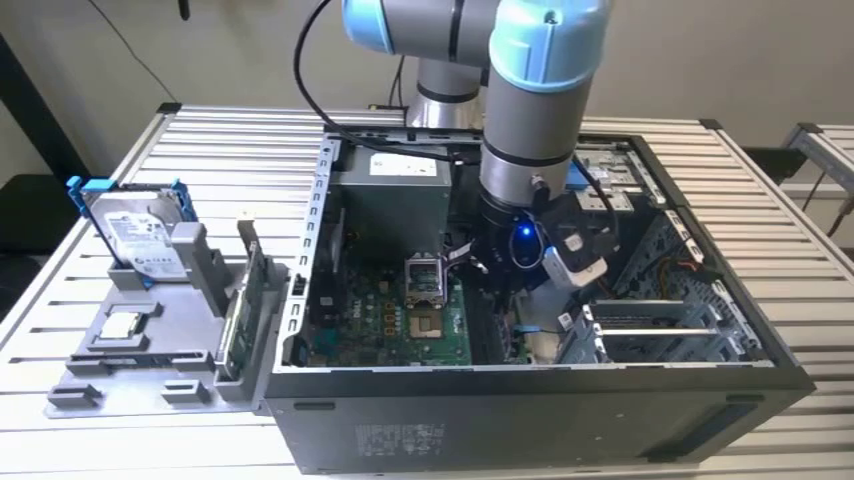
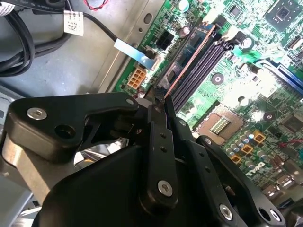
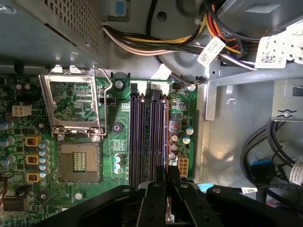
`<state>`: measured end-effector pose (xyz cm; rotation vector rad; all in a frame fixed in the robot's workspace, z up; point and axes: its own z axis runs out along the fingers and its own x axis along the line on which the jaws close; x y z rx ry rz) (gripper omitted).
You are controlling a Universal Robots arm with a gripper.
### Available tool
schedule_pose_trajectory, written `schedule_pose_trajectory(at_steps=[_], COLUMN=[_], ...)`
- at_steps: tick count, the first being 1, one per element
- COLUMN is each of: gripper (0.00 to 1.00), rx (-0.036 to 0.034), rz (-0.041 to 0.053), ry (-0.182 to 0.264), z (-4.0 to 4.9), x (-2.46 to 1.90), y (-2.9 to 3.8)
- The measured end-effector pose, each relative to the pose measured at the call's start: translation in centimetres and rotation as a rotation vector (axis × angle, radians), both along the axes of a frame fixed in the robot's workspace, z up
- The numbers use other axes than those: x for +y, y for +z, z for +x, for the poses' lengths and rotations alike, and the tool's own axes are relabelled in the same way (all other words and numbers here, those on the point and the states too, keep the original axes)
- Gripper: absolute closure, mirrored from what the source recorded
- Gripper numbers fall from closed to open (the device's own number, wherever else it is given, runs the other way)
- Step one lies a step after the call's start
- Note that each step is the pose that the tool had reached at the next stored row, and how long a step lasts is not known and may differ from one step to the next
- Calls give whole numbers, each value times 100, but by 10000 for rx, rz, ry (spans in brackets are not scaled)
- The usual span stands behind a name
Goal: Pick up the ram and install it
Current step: 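Insert the ram into the slot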
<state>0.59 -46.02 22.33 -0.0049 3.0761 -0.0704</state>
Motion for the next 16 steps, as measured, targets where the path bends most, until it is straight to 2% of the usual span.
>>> schedule_pose_trajectory(at_steps=[16], gripper=[85], rx=[3], rz=[-6], ry=[-6], z=[0], x=[11], y=[-44])
